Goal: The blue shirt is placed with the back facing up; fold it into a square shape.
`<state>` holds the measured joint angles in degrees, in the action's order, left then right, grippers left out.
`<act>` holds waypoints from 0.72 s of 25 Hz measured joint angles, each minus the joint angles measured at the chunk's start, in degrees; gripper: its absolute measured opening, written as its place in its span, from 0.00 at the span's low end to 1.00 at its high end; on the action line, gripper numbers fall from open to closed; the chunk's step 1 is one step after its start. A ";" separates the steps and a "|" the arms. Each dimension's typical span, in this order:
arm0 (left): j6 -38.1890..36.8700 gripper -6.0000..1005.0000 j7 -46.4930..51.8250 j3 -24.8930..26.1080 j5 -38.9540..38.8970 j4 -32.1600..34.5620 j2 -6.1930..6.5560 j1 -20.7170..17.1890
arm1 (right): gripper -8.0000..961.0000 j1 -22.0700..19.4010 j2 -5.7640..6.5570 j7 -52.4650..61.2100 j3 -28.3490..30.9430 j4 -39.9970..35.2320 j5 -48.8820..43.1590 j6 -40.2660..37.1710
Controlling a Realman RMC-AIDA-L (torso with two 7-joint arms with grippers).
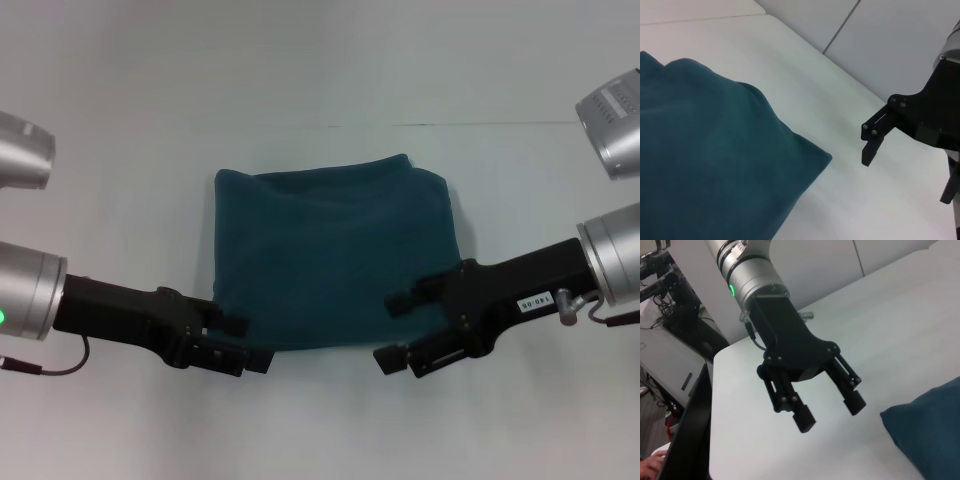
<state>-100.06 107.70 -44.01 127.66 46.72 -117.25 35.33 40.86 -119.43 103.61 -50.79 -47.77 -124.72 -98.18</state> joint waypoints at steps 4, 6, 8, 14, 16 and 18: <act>1.26 0.77 0.02 -0.60 0.03 -0.14 -0.01 0.08 | 0.95 -0.79 0.32 0.25 -0.14 0.03 -0.14 -1.18; 1.66 0.77 0.07 -0.51 -0.06 -0.22 0.00 0.09 | 0.95 -1.50 0.78 0.44 0.02 0.02 -0.14 -2.25; 1.70 0.77 0.11 -0.53 -0.22 -0.52 0.01 0.10 | 0.95 -2.24 1.31 0.61 0.33 0.07 -0.08 -2.78; -0.40 0.77 -1.16 -0.79 -0.39 -2.28 -0.08 0.74 | 0.95 -3.60 2.05 0.49 1.70 0.12 0.16 -2.89; -1.23 0.77 -2.20 -0.88 -0.31 -2.40 -0.34 0.87 | 0.95 -3.62 2.08 0.32 1.69 0.12 0.05 -2.76; -1.57 0.77 -2.78 -0.94 -0.27 -2.41 -0.51 0.96 | 0.95 -3.63 2.12 0.27 1.64 0.12 0.03 -2.71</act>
<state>-101.63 104.93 -44.95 127.39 44.31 -117.77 36.28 37.22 -117.31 103.87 -49.15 -47.65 -124.69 -100.89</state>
